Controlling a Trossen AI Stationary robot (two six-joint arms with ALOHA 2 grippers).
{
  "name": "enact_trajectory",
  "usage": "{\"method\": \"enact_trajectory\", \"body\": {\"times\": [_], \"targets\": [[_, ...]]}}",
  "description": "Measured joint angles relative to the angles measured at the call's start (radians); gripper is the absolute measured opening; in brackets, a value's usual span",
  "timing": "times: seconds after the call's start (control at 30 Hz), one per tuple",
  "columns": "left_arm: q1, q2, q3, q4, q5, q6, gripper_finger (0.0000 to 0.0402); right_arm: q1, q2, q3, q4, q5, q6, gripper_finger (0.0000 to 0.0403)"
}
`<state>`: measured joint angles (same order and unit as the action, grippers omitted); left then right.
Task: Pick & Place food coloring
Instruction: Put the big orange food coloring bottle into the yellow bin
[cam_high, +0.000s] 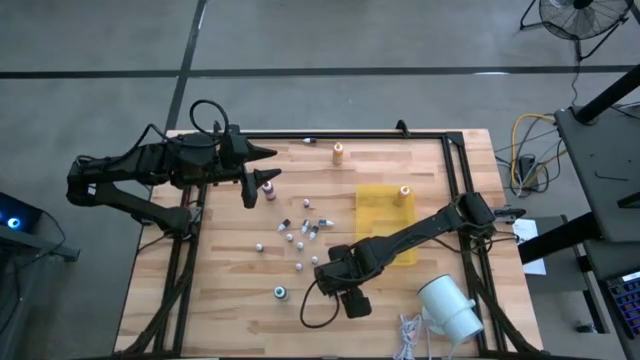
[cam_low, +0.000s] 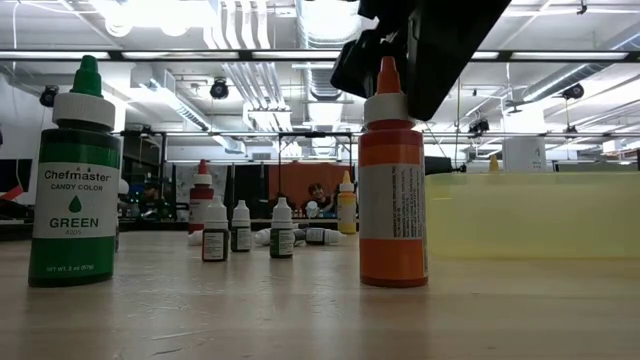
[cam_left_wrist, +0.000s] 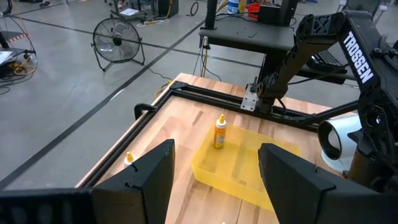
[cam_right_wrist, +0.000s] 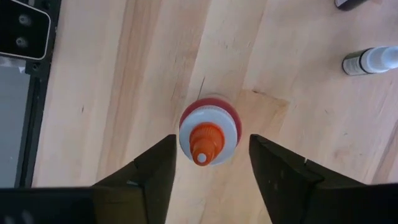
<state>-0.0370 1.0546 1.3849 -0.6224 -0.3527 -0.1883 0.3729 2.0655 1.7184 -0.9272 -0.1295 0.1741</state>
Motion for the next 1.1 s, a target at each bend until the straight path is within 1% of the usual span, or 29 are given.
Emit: {"method": "enact_trajectory", "body": {"times": [0.3, 0.4, 0.47, 0.57, 0.87, 1.1], "targets": [[0.0, 0.0, 0.0, 0.0, 0.0, -0.001, 0.0204, 0.0, 0.0, 0.0, 0.008, 0.0, 0.0, 0.0126], [0.0, 0.0, 0.0, 0.0, 0.0, -0.004, 0.0204, -0.001, 0.0, 0.0, 0.011, -0.008, -0.009, 0.0114], [0.0, 0.0, 0.0, 0.0, 0.0, -0.004, 0.0204, -0.001, 0.0, 0.0, 0.015, -0.034, -0.036, 0.0113], [0.0, 0.0, 0.0, 0.0, 0.0, -0.006, 0.0204, 0.0, 0.0, 0.0, 0.023, -0.047, -0.043, 0.0123], [0.0, 0.0, 0.0, 0.0, 0.0, -0.007, 0.0204, -0.001, 0.0, 0.0, 0.026, -0.048, -0.038, 0.0179], [0.0, 0.0, 0.0, 0.0, 0.0, -0.007, 0.0204, 0.0, 0.0, 0.0, 0.027, -0.055, -0.035, 0.0203]]}}
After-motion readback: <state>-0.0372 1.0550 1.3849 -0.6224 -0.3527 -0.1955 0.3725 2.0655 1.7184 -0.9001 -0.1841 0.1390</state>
